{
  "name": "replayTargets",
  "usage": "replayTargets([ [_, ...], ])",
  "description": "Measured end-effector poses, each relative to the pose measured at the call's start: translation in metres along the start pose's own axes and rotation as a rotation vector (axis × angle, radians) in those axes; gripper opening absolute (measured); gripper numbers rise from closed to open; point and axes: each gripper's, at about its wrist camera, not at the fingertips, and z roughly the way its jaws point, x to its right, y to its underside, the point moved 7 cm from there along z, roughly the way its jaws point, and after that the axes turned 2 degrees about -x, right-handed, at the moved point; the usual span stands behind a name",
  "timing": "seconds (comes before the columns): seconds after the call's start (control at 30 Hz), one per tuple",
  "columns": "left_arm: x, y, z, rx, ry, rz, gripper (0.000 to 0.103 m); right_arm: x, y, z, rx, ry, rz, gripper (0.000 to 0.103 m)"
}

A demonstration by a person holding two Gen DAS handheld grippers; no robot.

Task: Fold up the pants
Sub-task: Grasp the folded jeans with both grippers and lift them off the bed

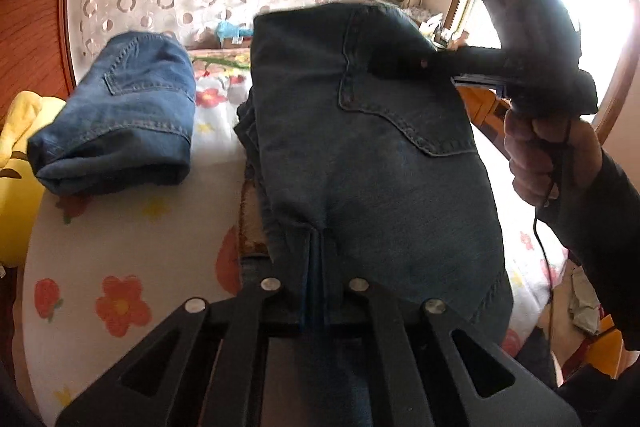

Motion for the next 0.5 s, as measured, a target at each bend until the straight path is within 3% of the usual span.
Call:
replayTargets([
  [0.3, -0.012, -0.025, -0.055, 0.141, 0.005, -0.032, 0.000, -0.075, -0.059, -0.030, 0.064, 0.020, -0.181, 0.019],
  [0.5, -0.040, -0.061, -0.097, 0.251, -0.030, -0.051, 0.000, -0.116, -0.109, -0.032, 0.100, 0.029, -0.265, 0.019],
])
